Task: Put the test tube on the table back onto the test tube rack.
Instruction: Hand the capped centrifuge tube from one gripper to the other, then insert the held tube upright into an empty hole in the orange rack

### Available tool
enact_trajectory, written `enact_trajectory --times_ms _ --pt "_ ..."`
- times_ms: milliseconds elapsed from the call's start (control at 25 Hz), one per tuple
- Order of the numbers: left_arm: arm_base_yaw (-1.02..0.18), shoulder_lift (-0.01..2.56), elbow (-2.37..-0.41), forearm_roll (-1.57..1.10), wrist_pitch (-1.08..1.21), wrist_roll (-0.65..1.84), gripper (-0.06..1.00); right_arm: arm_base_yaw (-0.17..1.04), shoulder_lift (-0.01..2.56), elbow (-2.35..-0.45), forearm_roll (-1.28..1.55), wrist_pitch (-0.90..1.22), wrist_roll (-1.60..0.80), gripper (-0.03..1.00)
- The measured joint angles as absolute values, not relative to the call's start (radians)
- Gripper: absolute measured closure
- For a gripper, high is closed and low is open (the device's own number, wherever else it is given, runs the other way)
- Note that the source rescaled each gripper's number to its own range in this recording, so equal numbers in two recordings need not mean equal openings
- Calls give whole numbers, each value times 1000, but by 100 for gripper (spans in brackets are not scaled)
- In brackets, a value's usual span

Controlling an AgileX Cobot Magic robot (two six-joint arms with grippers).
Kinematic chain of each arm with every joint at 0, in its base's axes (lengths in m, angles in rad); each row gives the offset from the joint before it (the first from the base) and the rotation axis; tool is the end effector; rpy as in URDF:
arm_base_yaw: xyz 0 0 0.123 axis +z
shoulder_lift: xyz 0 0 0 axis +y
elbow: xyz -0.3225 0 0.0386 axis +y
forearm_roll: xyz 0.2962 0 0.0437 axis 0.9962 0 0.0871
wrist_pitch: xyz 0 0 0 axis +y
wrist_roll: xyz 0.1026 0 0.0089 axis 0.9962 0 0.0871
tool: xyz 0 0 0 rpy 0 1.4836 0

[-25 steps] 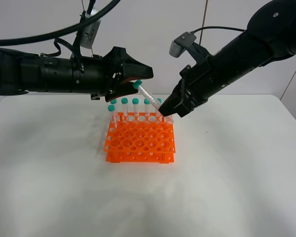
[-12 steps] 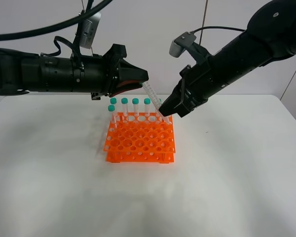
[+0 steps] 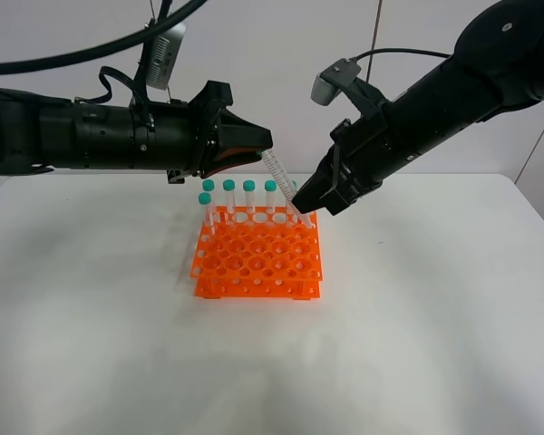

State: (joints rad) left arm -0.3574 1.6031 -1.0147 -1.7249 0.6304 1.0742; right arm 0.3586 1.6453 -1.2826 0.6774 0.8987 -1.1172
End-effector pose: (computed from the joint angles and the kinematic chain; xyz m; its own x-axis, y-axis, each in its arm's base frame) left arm 0.3509 -0.1952 0.2843 -0.7755 -0.2604 -0.5752 0.3848 0.5274 -0.7575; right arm 0.3563 0.1875 0.2996 -0.3208 -0.6856 -0.6534 -0.9179 0.3952 0.0360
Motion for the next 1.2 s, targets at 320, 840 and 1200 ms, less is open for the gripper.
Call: enact_trajectory --times_ms 320,840,1200 --pt "-357 1603 -1015 -1725 617 1074 94 359 1590 -1287 654 879 -1014 2" --pt "-357 1604 -1015 -1648 583 1074 94 182 1433 -1392 -27 1129 -127 -3" --pt "-357 1604 -1015 -1647 605 1061 94 -30 1431 -1390 -26 1213 -101 -3"
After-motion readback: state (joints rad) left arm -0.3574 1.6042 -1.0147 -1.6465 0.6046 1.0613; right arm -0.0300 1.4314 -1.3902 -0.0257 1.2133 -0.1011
